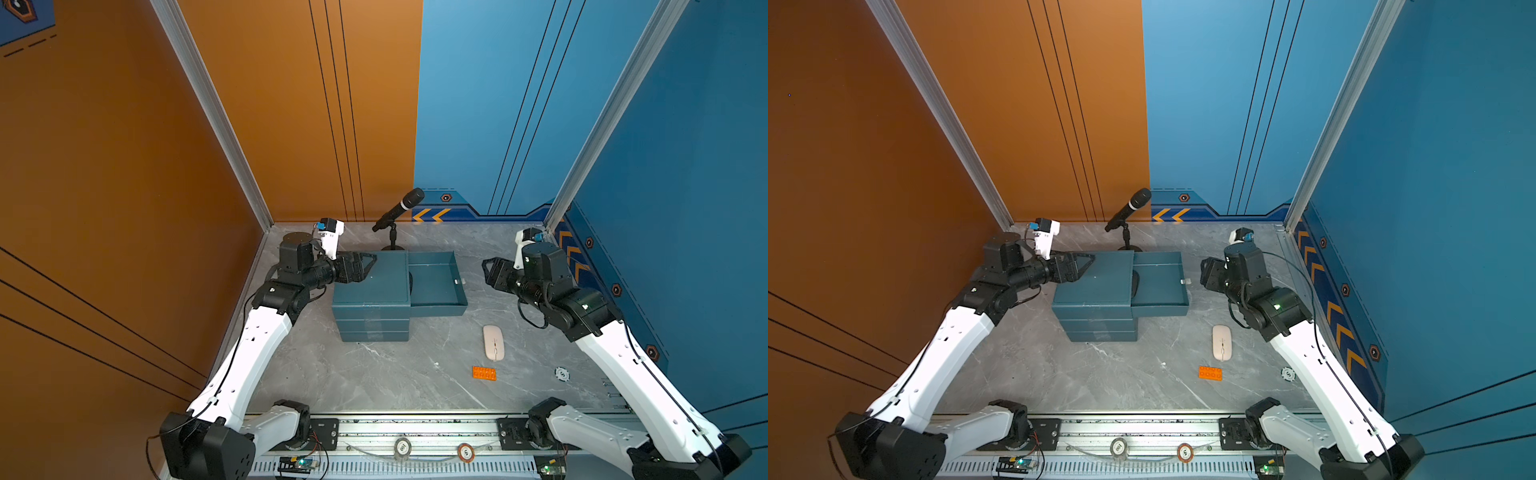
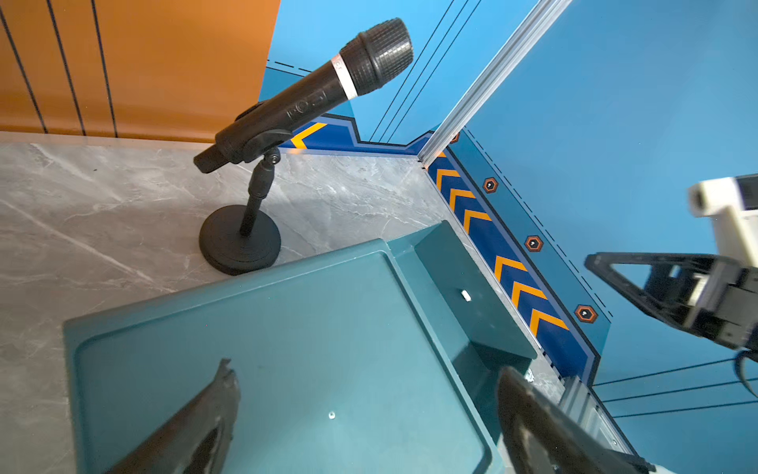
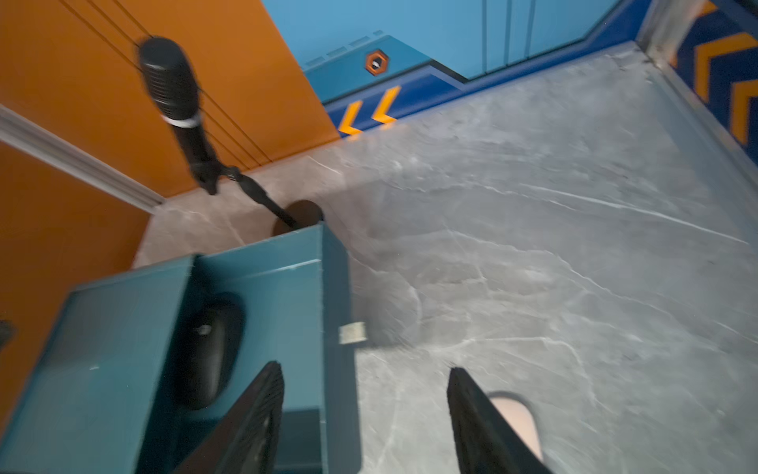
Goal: Take the mice out of the drawer
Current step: Place the mouse at the center of the board, then open the drawer in the storage box.
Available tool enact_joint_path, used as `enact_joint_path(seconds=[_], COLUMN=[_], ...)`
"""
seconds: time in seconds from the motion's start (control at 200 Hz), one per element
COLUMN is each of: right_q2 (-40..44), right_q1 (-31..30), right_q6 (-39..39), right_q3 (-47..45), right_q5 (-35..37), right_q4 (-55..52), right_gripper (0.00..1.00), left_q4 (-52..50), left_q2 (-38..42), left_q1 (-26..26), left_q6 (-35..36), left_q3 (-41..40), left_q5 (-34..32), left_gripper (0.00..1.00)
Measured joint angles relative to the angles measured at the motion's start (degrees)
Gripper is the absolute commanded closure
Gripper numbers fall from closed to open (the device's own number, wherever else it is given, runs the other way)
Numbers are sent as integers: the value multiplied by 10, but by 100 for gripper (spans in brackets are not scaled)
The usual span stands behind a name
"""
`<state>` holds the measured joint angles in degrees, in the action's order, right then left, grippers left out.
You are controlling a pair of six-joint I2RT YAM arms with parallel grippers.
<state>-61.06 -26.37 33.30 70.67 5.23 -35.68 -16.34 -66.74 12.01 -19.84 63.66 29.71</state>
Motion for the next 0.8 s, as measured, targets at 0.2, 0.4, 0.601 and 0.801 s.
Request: enact_joint_path(seconds=[0.2,0.4,0.601,0.801], right_q2=[-104,-228,-285,-308], right_q1=[-61,-98,-98,-94], right_q6=[33,85,114,115], right_q3=[47,102,128,147], right_q5=[-81,-90,-71,-27], right_q4=[69,73,42,-10], right_gripper=[40,43,43,43], left_q4=[-14,-20,-30,-46], left_q2=[-16,-16,-42,-61], left_q1=[11,43,50,53], left_q6=[6,12,10,10], left_q3=[3,4,10,18], left_q5=[2,1,-7,-19], left_gripper=[2,2,2,2])
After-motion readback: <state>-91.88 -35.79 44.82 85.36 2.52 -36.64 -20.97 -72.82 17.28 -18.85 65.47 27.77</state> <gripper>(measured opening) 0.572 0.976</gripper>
